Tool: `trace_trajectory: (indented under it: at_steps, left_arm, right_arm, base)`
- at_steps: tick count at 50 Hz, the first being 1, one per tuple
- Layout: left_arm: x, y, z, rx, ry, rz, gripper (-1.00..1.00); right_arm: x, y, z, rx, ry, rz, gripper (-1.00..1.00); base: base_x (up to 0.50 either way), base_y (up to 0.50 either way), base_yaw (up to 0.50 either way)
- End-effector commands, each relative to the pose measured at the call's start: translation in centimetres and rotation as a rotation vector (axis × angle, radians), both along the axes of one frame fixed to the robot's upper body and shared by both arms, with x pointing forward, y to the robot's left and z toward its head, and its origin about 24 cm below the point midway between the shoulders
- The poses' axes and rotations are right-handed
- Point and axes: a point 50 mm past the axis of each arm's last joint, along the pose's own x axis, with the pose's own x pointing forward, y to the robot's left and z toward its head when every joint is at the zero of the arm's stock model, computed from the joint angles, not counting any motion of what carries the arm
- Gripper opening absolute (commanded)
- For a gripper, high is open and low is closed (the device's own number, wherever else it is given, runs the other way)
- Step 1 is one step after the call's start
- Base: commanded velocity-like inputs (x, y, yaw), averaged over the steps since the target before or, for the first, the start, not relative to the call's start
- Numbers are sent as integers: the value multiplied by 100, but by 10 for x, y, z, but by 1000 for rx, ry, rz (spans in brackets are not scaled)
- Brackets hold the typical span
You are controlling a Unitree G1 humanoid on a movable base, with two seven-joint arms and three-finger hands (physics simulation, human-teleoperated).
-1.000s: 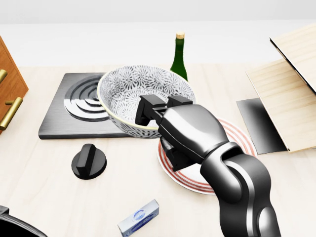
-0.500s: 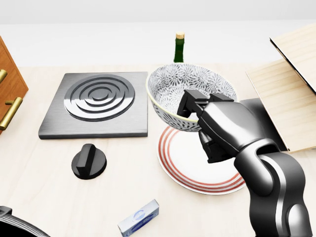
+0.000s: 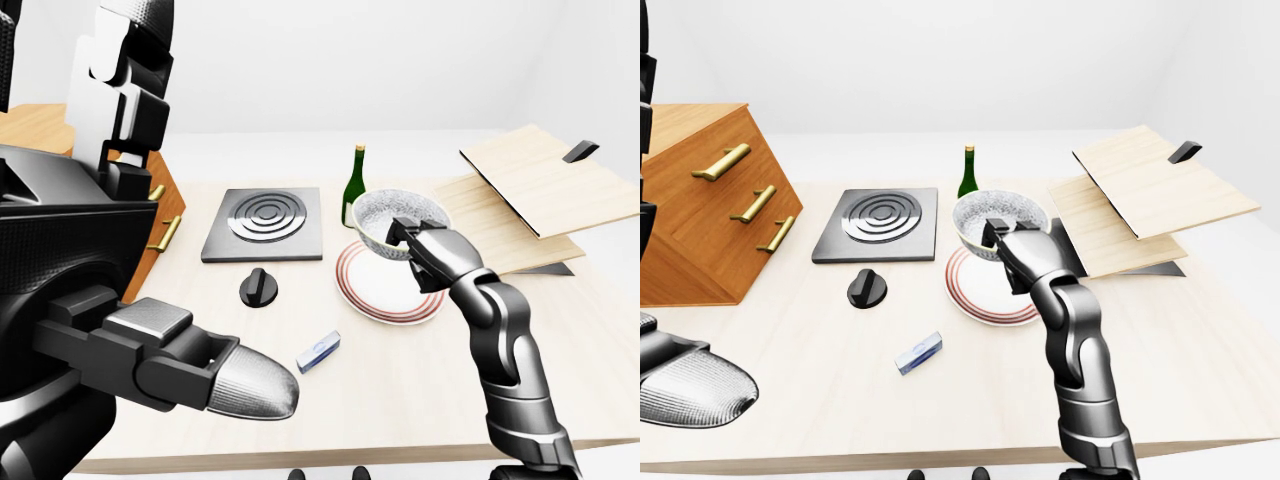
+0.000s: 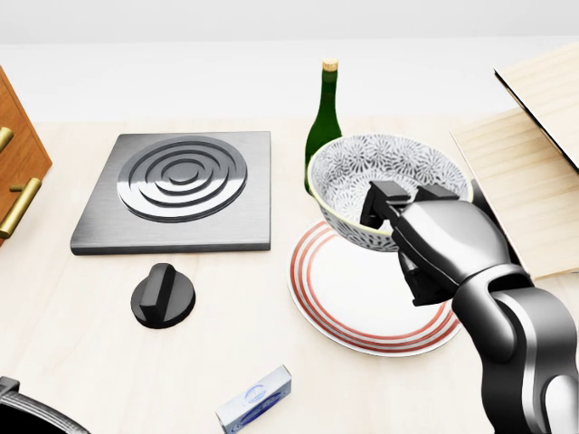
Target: Pick up the akita bowl and put it on the plate.
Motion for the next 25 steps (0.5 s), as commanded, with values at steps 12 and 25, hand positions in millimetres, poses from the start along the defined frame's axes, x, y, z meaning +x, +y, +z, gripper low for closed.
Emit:
trace_trajectory:
  at_steps: [12,25]
  left_arm:
    - [-1,2,1,-1,-1,9,96]
    - [-1,3,2,-8,-8,11,96]
  right_arm:
    - [1,-9,-24,-53,40,-25,-100]
    - [3,-9,-27,-56,43,-30,-100]
  base:
    - [0,0,0]
    - [0,0,0]
